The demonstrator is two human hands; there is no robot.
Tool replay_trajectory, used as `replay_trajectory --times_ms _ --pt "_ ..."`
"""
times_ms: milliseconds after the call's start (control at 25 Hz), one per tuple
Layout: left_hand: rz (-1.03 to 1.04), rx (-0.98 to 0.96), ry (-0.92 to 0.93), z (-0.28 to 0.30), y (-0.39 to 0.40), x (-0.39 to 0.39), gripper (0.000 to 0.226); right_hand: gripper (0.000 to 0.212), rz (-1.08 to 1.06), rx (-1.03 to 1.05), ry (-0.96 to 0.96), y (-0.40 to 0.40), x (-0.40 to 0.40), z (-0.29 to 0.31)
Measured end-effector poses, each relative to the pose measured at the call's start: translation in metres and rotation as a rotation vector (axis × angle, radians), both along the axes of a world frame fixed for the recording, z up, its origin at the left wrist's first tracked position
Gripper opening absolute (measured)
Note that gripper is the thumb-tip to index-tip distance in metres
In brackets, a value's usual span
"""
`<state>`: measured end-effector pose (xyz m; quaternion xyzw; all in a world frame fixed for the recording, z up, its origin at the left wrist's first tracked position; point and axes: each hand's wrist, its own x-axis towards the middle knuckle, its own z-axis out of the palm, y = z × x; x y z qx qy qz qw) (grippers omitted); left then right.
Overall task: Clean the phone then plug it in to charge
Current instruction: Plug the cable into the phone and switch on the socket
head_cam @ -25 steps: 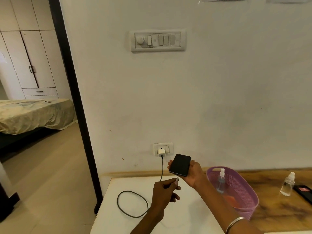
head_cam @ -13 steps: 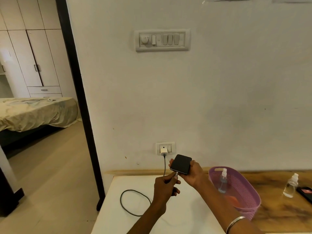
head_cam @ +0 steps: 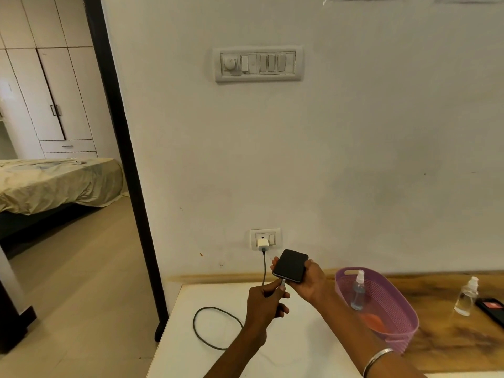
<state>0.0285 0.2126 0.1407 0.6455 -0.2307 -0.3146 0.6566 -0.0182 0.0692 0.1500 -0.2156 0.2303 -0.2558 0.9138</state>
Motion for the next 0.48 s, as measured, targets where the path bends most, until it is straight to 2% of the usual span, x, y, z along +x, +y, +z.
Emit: replay_trajectory --times_ms 480 --pt "-0.004 0.017 0.023 0.0003 0.0010 0.0025 0.017 0.045 -0.005 0.012 -0.007 0.0023 0.0028 -0.0068"
